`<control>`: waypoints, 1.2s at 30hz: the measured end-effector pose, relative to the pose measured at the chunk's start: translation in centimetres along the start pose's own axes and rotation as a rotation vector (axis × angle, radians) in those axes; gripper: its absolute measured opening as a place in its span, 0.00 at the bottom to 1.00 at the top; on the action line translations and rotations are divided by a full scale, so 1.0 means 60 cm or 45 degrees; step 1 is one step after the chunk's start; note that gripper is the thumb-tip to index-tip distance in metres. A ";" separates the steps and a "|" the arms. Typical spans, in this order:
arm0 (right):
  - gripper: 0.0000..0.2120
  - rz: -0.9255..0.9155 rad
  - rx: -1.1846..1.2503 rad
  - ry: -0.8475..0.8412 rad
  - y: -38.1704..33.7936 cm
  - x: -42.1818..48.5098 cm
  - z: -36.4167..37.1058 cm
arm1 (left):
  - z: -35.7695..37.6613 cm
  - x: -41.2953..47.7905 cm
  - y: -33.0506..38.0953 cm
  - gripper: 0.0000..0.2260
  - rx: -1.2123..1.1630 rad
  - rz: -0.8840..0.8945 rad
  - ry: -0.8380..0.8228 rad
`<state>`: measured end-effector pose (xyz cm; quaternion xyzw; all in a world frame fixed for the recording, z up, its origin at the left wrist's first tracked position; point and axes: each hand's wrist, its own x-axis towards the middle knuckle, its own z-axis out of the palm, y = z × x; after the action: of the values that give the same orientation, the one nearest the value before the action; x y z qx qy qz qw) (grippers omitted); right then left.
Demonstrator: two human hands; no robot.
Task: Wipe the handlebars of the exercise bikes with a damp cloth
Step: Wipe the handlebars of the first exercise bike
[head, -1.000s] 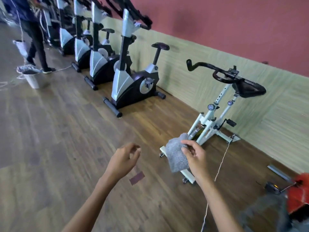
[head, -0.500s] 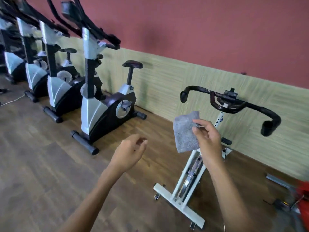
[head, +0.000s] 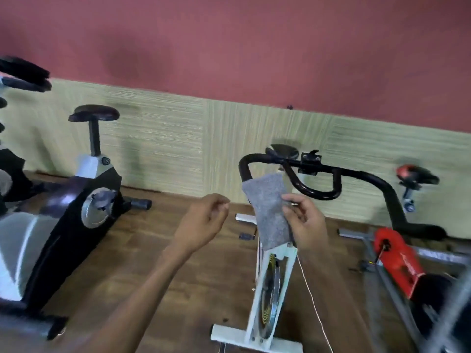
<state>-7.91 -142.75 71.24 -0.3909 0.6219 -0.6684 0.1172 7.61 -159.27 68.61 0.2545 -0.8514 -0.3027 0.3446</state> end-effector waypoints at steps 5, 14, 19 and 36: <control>0.14 0.057 -0.144 0.334 0.001 0.006 0.038 | 0.039 0.110 -0.037 0.15 -0.079 0.317 -0.281; 0.17 -0.088 -0.882 0.567 -0.005 -0.014 0.143 | 0.105 0.211 -0.077 0.35 0.137 0.706 -0.684; 0.21 -0.245 -1.756 0.559 -0.010 0.005 0.153 | 0.121 0.249 -0.105 0.31 0.104 0.935 -0.685; 0.11 -0.069 -1.110 1.354 0.005 0.053 0.240 | 0.156 0.269 -0.133 0.18 -0.090 1.148 -0.511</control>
<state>-0.53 -155.50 71.06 -0.0366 0.7969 -0.4609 -0.3887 -7.79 -171.93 64.67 -0.2144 -0.9155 -0.1953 0.2789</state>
